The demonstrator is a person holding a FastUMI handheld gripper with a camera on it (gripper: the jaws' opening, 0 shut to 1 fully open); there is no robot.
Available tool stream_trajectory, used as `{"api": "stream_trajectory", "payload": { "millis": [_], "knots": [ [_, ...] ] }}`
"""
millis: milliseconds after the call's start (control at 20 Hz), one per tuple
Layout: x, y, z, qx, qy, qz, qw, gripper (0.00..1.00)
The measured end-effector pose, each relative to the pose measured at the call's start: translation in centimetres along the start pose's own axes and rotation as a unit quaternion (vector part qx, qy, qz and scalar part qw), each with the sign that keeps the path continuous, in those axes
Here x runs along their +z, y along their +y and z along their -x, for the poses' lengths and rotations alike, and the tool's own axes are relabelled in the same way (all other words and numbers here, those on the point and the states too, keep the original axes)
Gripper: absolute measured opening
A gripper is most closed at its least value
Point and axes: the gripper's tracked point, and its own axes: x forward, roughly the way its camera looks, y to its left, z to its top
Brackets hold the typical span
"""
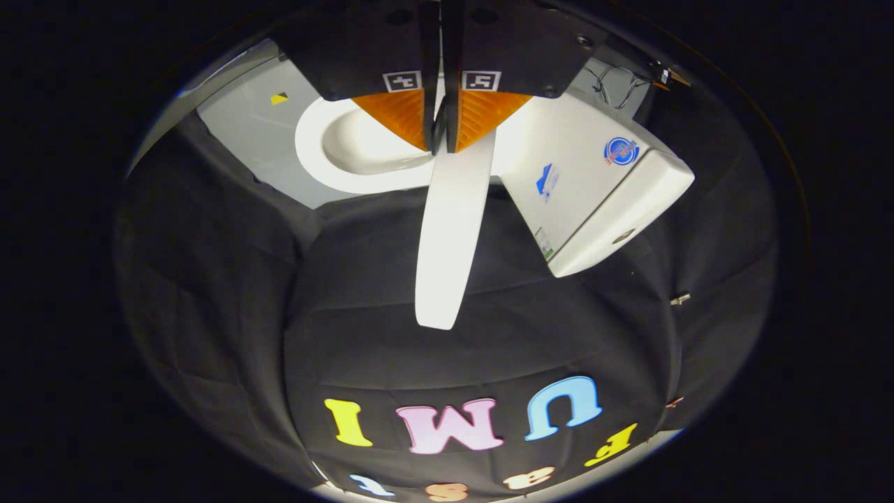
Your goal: Open the toilet lid.
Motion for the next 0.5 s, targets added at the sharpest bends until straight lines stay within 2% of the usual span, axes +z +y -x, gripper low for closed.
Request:
{"api": "stream_trajectory", "payload": {
  "millis": [150,500],
  "knots": [
    [0.6,3.3,0.5,0.019,-0.018,0.04,0.999,0.07],
    [0.1,9.4,0.4,0.063,-0.039,0.081,0.994,0.07]
  ]
}}
